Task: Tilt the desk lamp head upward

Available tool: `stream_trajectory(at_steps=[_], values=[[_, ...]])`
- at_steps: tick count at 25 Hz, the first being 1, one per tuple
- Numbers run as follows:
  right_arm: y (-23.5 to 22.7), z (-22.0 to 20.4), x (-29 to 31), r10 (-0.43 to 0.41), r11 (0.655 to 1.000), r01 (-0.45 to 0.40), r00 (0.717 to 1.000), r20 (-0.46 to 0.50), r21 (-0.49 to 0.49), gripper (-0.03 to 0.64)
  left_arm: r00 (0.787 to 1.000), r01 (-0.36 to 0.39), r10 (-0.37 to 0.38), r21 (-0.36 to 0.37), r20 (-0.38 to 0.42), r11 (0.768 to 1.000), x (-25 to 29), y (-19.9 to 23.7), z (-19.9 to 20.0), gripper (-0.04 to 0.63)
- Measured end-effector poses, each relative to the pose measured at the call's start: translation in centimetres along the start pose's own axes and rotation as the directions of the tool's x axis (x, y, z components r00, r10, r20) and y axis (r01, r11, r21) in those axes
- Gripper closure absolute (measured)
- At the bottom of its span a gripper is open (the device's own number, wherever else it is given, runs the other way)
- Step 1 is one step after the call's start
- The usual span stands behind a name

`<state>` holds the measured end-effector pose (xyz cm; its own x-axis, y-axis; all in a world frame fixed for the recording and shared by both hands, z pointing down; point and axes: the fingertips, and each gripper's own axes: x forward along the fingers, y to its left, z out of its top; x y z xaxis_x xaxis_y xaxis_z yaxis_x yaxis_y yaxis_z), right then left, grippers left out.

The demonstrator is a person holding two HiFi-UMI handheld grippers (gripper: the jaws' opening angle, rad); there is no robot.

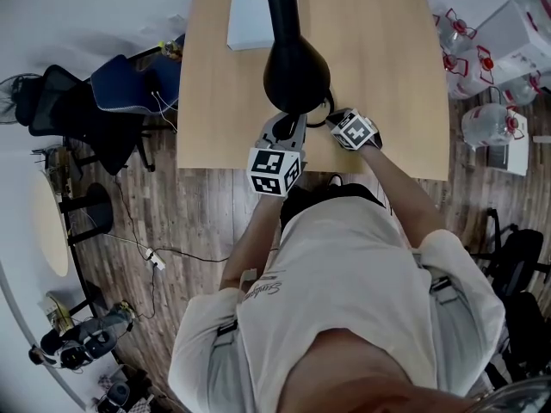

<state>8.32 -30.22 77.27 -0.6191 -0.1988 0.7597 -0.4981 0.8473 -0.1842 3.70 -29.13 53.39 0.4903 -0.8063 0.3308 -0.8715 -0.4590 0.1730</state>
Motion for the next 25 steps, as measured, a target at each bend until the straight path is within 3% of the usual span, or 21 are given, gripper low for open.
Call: stream_trajectory(at_steps=[4, 11, 25], values=[[-0.1, 0.0, -0.1, 0.0, 0.999, -0.002, 1.0, 0.03, 0.054, 0.621, 1.0, 0.011, -0.011, -0.001, 0.012, 1.0, 0.0, -0.3, 0.5, 0.578], [0.0, -0.1, 0.1, -0.017, 0.999, 0.017, 1.0, -0.023, -0.031, 0.621, 1.0, -0.006, 0.006, -0.003, 0.027, 1.0, -0.1, -0.5, 0.5, 0.578], [-0.3, -0.4, -0.3, -0.068, 0.998, 0.068, 0.998, 0.013, 0.007, 0.621, 0.995, -0.003, 0.001, 0.023, 0.096, 1.0, -3.3, -2.5, 2.8, 0.579]])
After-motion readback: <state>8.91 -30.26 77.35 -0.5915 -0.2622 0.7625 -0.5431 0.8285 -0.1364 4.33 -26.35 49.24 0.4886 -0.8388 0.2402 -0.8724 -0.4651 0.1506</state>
